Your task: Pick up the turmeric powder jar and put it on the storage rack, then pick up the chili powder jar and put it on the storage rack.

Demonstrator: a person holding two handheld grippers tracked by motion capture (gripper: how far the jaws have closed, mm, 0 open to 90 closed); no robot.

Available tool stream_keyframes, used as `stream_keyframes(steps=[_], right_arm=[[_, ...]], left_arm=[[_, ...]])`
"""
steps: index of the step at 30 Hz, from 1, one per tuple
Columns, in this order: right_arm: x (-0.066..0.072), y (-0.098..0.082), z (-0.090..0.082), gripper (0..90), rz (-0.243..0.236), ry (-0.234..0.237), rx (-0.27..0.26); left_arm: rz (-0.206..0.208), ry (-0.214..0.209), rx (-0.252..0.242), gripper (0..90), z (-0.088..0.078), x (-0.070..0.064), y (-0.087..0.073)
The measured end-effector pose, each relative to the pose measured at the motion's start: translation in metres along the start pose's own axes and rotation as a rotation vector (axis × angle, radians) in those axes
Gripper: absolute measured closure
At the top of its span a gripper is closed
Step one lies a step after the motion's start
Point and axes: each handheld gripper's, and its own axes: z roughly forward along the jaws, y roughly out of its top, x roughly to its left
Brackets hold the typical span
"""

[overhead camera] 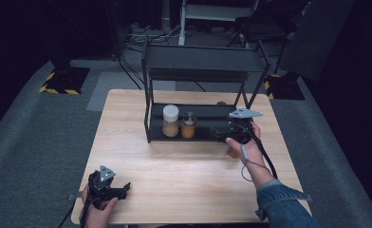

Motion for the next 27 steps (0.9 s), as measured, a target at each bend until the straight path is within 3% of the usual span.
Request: stream_keyframes(steps=[12,20,27], right_arm=[[-0.01,-0.041,-0.049,11.7,0.023,-0.039,-0.022],[-0.011,-0.065,-0.059,11.7,0.04,-0.05,-0.003],[-0.012,-0.087,-0.053,10.8,0.056,-0.079,0.04]], left_arm=[[0.0,0.0,0.0,3.2,0.0,0.0,0.0],[0.001,0.0,0.001,3.1,0.0,0.0,0.0],[0.001,0.0,0.001,3.1,0.0,0.0,0.0]])
